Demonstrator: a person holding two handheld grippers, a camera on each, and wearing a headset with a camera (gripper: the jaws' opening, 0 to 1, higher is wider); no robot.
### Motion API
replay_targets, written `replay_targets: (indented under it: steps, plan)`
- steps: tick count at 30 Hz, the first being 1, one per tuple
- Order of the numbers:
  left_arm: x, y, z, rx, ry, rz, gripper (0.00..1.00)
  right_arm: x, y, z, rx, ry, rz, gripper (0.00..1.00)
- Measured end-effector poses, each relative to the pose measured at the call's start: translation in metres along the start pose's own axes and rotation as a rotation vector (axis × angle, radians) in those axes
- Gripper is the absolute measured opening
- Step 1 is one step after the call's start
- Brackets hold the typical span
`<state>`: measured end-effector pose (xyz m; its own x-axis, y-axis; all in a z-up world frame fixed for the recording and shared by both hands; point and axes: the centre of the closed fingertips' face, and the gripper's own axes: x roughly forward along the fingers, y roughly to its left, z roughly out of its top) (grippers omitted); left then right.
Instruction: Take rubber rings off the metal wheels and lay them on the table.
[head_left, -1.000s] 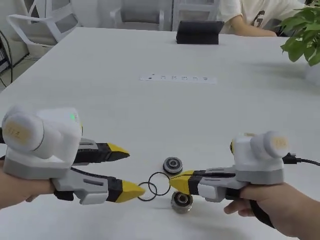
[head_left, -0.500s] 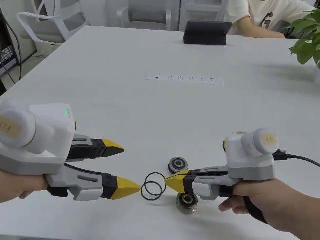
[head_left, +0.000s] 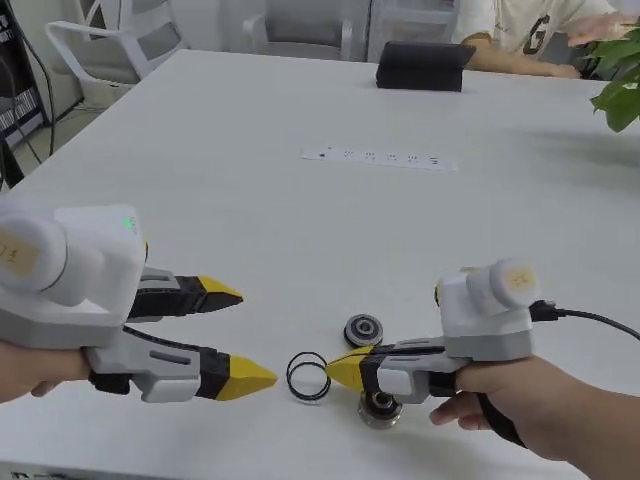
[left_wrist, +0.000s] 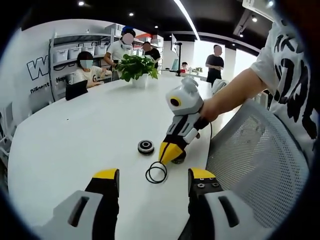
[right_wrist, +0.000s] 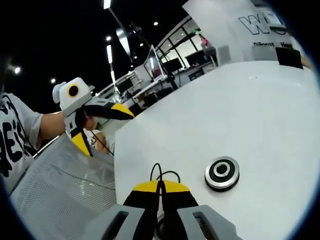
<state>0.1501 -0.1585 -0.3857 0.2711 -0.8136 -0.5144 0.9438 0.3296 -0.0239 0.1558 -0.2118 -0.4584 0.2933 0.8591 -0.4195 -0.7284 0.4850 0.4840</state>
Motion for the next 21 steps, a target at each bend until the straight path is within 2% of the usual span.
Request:
replay_targets:
  steps: [21]
  plan:
    - [0.001,-0.001,-0.003,-0.001,0.007,-0.001,0.53,0.002,-0.012,-0.005,-0.014,0.022,-0.054,0.00]
